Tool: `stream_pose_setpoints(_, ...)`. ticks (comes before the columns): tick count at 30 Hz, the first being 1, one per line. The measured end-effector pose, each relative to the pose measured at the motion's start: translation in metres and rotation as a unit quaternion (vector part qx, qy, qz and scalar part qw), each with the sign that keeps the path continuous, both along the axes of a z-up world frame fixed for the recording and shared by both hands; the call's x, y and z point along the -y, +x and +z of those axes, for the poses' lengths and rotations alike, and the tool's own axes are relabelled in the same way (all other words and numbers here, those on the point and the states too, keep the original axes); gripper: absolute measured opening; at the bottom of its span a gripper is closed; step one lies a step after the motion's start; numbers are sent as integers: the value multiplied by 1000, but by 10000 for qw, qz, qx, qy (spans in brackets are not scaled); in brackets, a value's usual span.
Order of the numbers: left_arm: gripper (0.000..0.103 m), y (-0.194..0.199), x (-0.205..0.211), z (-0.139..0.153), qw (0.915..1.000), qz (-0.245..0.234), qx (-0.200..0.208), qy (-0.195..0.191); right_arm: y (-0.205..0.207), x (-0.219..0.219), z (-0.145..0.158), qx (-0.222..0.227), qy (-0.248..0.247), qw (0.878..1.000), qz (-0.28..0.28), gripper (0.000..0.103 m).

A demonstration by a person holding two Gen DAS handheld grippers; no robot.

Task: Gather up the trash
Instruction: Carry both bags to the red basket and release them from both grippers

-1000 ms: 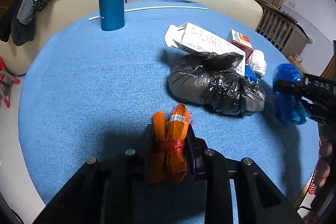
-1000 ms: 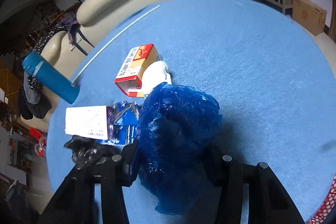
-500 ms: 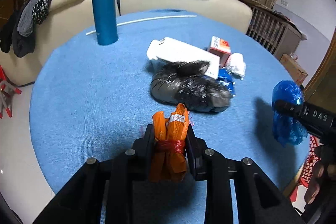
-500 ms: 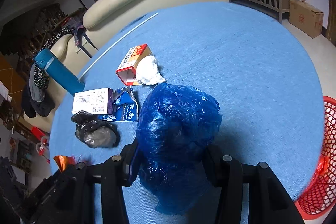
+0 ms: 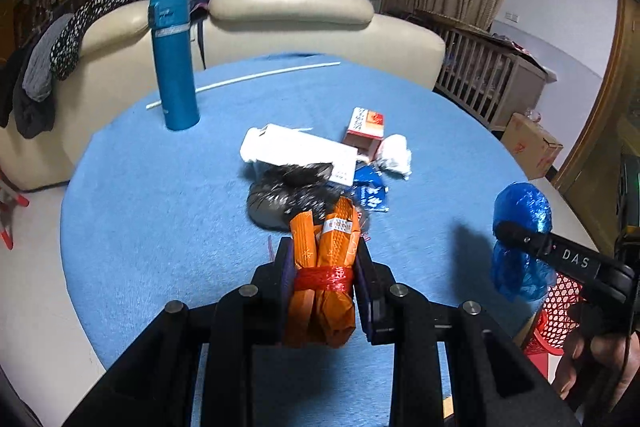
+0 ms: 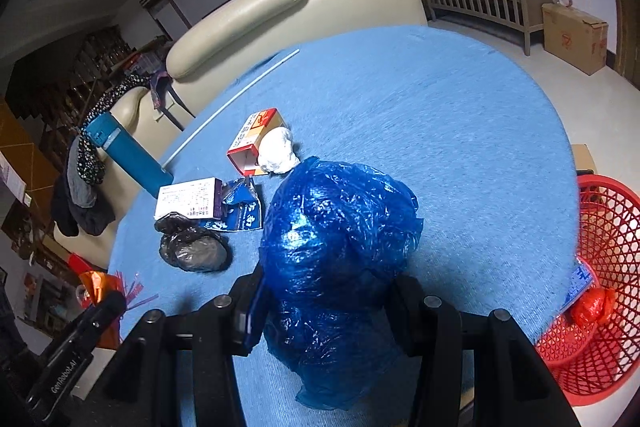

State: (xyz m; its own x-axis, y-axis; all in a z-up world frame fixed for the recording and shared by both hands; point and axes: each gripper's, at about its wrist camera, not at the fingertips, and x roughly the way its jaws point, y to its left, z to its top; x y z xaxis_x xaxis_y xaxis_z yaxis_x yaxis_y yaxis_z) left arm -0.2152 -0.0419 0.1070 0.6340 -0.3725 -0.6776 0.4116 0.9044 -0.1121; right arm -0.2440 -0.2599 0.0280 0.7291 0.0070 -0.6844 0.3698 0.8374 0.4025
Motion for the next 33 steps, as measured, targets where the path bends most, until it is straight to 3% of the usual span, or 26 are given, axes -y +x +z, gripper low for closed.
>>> stream_pose_setpoints(17,30,-26,60,16,9974,-597,274,297,-49,39,4,256,141,9986,-435,53)
stream_pose_setpoints(33,30,-66,150,28,9853,-1539,528,523,-115,101,8,275,19,9922,-1212,53)
